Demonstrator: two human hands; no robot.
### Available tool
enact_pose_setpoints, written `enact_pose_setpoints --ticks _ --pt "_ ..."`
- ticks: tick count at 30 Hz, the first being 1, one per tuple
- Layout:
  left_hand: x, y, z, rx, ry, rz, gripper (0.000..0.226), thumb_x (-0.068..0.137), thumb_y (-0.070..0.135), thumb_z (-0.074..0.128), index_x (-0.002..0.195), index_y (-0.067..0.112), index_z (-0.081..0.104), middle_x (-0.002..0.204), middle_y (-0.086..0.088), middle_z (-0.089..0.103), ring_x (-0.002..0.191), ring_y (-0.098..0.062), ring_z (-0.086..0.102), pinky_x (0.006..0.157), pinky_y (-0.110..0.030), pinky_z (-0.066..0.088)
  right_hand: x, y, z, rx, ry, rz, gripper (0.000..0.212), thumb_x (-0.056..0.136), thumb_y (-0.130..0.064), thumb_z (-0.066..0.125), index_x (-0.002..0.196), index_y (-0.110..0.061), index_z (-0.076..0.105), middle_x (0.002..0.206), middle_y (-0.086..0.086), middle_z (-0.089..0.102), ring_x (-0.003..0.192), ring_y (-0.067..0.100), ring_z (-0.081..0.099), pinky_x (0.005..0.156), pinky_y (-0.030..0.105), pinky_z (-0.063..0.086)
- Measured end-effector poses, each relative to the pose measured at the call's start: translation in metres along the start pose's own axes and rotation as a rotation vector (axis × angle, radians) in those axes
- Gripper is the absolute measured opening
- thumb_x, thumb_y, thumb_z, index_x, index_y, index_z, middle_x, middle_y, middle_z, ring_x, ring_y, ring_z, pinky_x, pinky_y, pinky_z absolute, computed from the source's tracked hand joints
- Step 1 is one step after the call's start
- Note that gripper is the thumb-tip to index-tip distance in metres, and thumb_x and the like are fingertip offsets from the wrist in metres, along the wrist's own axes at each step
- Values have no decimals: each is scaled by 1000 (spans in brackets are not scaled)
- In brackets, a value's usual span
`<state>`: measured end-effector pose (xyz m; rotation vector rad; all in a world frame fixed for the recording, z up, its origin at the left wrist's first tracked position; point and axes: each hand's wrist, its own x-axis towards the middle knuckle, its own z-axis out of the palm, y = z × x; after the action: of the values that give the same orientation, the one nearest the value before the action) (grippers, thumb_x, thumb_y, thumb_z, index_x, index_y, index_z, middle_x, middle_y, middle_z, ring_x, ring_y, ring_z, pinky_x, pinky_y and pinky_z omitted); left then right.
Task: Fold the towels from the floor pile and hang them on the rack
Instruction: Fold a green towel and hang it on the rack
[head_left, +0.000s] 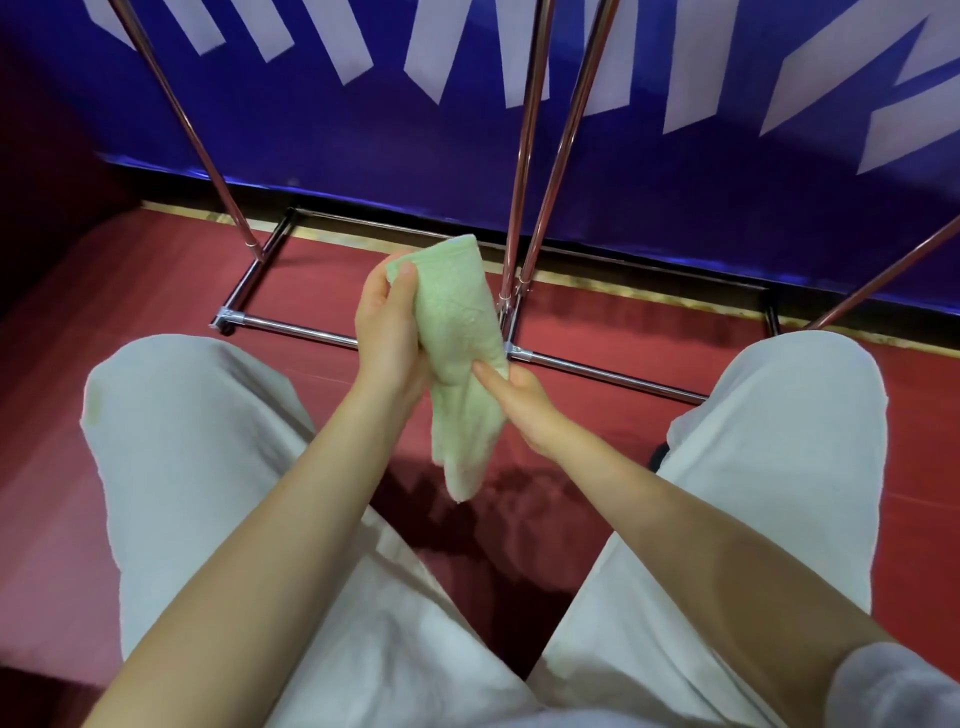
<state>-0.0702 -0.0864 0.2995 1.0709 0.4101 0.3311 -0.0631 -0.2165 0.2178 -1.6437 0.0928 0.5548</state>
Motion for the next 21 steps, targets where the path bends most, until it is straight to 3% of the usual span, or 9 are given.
enact_pose_setpoints --ticks 3,7,10,13,17,21 --pt "8 -1 -4 -37 59 -16 17 99 10 44 110 7 57 99 -9 62 87 -17 60 74 -30 53 -3 -2 -2 33 37 9 18 93 -31 58 92 -15 68 92 3 69 81 12 65 76 21 50" --pt "18 4 -12 -107 175 -72 16 99 11 46 104 12 61 91 -3 68 78 -13 66 72 -31 56 -8 -5 -7 -55 13 1 35 89 -38 63 92 -3 67 82 -1 65 72 10 60 67 22 47" --pt "21 7 -18 -112 203 -83 19 100 12 44 100 13 64 89 -2 70 80 -14 68 81 -37 56 -16 -9 -12 -67 -103 18 10 87 -28 68 87 -18 65 76 -9 67 63 0 63 60 13 51" --pt "21 8 -23 -121 219 -81 22 100 10 44 94 15 64 84 0 70 77 -12 68 80 -36 56 -24 -7 -18 -48 -172 84 5 86 -20 69 84 -18 65 76 -6 68 62 2 65 61 15 52" --pt "31 11 -34 -105 297 -69 18 98 10 46 105 12 63 89 -1 70 76 -12 69 77 -35 57 -33 5 -28 154 -237 222 10 90 -16 62 92 -7 67 83 4 72 73 13 68 69 22 55" --pt "36 1 -41 -62 327 -82 17 99 12 47 109 16 60 97 0 68 83 -14 67 81 -37 56 -38 6 -38 212 -171 152 16 94 -16 56 106 -7 63 98 6 70 87 15 67 80 24 53"
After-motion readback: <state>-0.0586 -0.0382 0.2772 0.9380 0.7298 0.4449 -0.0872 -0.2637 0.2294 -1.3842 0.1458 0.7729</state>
